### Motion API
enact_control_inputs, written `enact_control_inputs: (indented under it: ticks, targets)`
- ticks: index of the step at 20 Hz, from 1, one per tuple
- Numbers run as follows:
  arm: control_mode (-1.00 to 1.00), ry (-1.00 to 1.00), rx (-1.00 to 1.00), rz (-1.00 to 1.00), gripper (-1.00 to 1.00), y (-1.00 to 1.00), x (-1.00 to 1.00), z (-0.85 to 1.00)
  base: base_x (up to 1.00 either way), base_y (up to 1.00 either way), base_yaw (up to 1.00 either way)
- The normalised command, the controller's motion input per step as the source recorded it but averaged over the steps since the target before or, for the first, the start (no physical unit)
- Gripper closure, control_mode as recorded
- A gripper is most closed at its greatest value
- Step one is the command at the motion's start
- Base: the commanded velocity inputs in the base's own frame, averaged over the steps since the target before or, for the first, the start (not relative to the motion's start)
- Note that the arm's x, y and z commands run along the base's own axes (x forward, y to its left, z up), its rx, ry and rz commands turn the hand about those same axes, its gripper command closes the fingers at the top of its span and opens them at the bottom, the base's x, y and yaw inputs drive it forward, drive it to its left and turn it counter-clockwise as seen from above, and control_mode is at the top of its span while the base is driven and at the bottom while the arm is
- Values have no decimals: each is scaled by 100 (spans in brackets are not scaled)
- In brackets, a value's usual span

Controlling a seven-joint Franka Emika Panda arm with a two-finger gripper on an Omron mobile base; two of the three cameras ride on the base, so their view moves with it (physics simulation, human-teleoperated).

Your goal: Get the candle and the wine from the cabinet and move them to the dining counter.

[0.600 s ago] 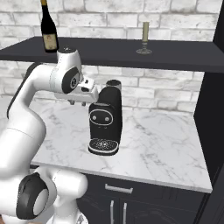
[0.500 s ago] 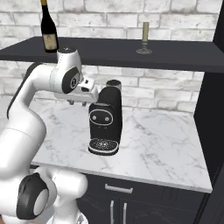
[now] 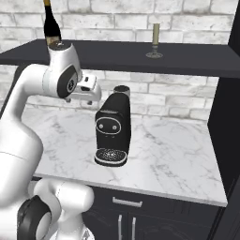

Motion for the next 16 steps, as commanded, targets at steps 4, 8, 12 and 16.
enact_control_inputs:
  ticks: [4, 8, 12, 16]
  targets:
    - [-100, -26, 0, 0, -100, 29, -37, 80, 0, 0, 0]
    - [-100, -28, 0, 0, -100, 35, -32, 84, 0, 0, 0]
    - [-100, -28, 0, 0, -100, 36, -27, 86, 0, 0, 0]
    - [-100, -23, 0, 0, -100, 33, -14, 83, 0, 0, 0]
